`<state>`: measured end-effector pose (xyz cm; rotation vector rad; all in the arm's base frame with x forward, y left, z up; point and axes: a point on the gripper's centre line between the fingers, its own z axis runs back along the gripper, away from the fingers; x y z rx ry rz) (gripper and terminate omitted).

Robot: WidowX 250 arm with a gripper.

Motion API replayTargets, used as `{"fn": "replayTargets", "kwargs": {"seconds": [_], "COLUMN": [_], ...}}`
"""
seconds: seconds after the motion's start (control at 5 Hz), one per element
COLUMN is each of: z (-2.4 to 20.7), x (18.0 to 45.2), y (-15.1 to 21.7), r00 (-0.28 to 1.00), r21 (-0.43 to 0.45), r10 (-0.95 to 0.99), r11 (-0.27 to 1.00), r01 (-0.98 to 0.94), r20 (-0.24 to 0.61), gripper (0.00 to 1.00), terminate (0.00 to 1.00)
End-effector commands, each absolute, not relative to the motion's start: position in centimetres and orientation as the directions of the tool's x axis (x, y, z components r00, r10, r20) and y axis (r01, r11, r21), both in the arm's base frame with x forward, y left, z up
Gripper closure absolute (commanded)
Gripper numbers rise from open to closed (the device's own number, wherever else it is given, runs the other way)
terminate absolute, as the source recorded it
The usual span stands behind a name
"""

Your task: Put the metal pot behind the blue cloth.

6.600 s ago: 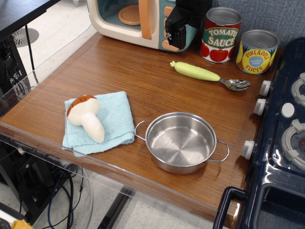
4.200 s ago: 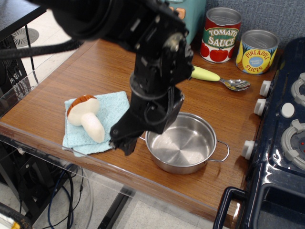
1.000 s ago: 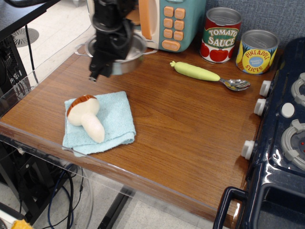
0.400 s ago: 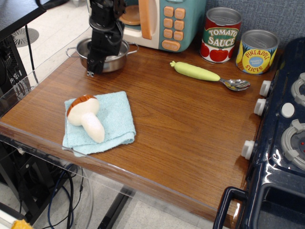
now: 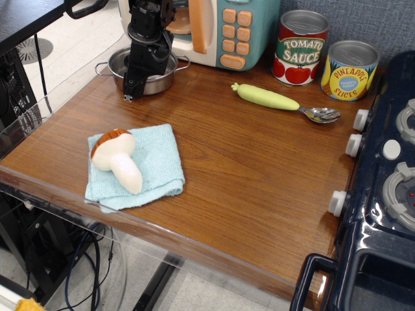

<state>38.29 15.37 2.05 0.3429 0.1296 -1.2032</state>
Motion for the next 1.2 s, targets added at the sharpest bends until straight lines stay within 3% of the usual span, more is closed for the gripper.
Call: {"fn": "replayTargets", "kwargs": {"seconds": [0.0,0.4,0.8,1.0], "z": [4.3,6.6,11.2,11.2], "x": [37.3,37.1,36.4,36.4], "y": [15.8,15.9,14.1,14.1], "r00": [0.389,0.413,0.430,0.430], "r21": [0.231,0.272,0.388,0.388], "r10": [-0.877,-0.874,-0.877,-0.877], "r11": [0.332,0.344,0.327,0.327], "r01": [0.915,0.899,0.861,0.861], "r20": [-0.281,-0.258,-0.215,-0.215], "gripper": [0.00,0.00,0.00,0.00], "terminate": [0.00,0.00,0.00,0.00]}}
